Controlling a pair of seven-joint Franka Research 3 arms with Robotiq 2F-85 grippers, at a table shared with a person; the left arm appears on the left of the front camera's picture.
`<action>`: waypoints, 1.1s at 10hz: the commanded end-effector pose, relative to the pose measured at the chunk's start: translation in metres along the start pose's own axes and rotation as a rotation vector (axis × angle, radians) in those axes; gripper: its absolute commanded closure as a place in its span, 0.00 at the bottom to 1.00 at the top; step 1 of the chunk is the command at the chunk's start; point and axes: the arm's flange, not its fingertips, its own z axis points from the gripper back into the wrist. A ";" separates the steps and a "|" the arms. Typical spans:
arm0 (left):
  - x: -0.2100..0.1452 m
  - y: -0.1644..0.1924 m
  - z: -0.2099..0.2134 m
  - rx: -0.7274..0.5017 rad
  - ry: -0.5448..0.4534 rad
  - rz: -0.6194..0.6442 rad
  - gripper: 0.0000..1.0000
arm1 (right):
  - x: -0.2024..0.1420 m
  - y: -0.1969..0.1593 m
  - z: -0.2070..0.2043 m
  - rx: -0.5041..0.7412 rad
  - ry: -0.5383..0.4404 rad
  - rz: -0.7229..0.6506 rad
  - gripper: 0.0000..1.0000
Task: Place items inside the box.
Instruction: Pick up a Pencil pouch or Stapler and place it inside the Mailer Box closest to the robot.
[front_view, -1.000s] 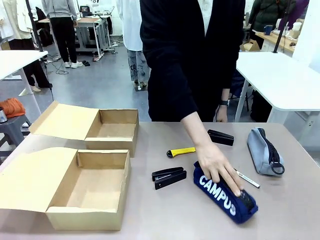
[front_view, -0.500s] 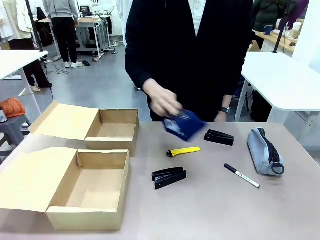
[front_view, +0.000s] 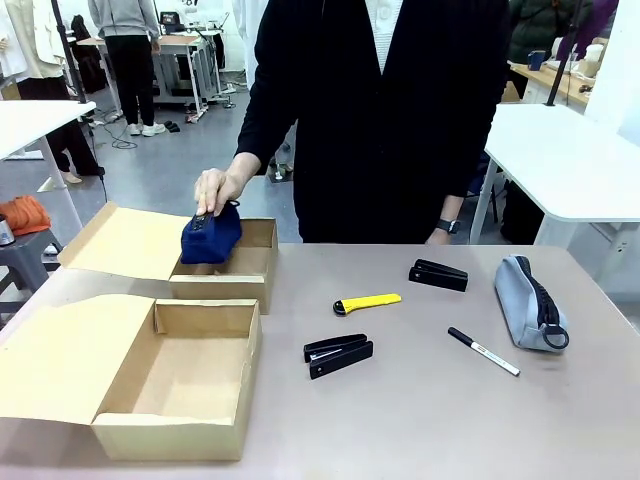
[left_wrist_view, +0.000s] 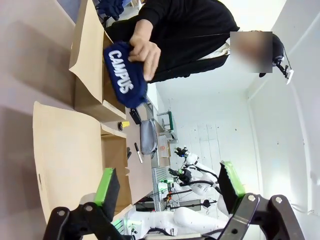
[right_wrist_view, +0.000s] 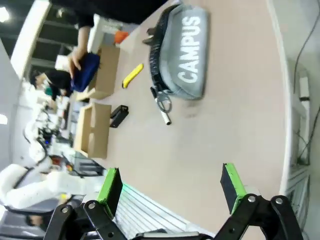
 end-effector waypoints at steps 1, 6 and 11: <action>0.001 -0.001 0.000 -0.024 -0.015 -0.024 0.00 | 0.004 0.001 -0.073 0.075 0.262 0.333 0.00; 0.001 -0.001 0.000 -0.024 -0.015 -0.024 0.00 | 0.037 0.009 -0.128 0.266 0.512 0.548 0.00; 0.001 -0.001 0.000 -0.024 -0.015 -0.024 0.00 | 0.031 -0.009 -0.133 0.079 0.464 0.931 0.00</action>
